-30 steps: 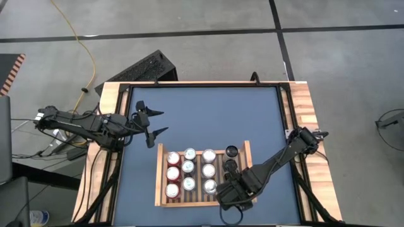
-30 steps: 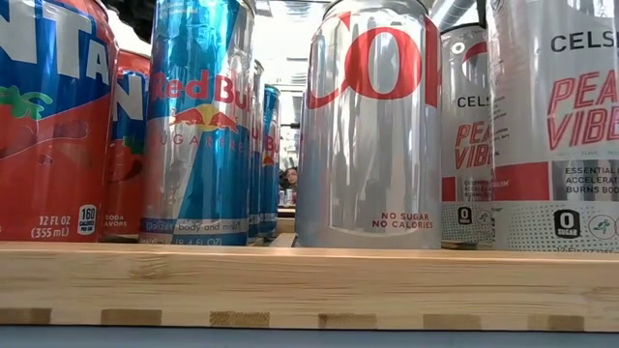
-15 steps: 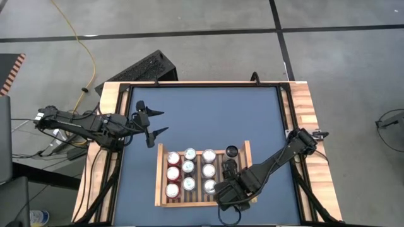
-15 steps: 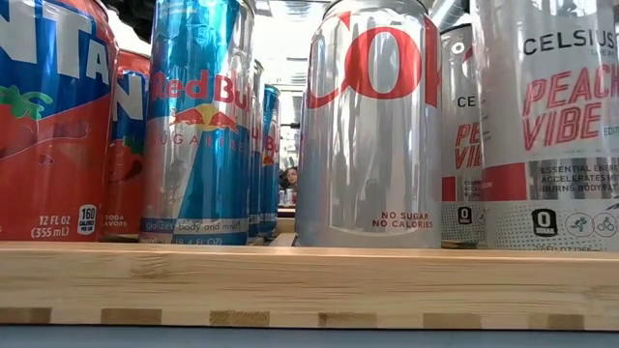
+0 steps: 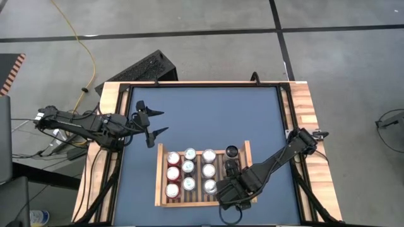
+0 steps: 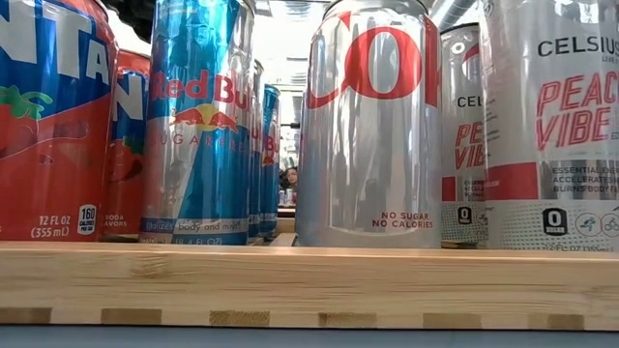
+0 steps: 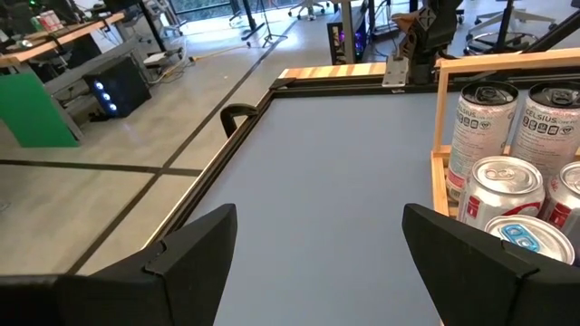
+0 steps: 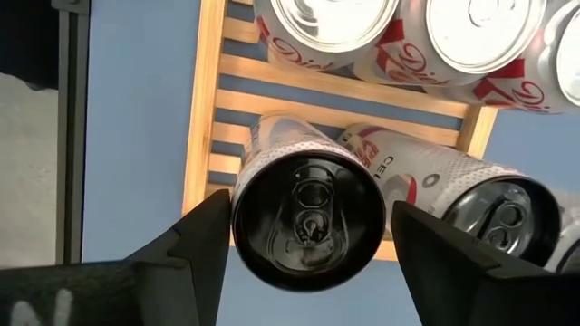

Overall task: Place canned beverage on shelf
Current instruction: Put the white-pink soda can on the shelf aligned with the other white-pink soda can, then return to Home Position

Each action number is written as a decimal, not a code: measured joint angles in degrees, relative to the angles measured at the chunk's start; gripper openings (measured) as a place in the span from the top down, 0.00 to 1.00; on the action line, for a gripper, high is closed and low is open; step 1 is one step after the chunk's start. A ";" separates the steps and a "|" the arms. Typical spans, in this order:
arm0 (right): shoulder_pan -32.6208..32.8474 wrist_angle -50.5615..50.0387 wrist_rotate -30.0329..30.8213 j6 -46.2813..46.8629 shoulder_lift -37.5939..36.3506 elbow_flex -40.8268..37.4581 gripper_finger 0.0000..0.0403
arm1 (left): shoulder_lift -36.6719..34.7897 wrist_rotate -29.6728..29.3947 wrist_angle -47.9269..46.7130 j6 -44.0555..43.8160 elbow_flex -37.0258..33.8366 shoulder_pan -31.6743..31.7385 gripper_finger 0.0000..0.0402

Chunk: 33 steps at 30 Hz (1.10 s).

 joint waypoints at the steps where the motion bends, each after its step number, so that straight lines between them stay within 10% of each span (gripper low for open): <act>1: 0.01 0.04 -0.02 0.04 -0.13 0.00 0.34 | 0.00 0.02 0.00 0.00 0.00 0.01 0.25; 20: -0.05 -4.67 0.00 3.16 -0.39 10.42 0.34 | -0.02 0.61 0.41 0.37 0.00 0.02 0.25; 33: 1.16 -1.34 23.83 -3.53 -10.28 17.33 0.34 | -7.60 26.01 3.96 -10.58 5.24 0.00 0.25</act>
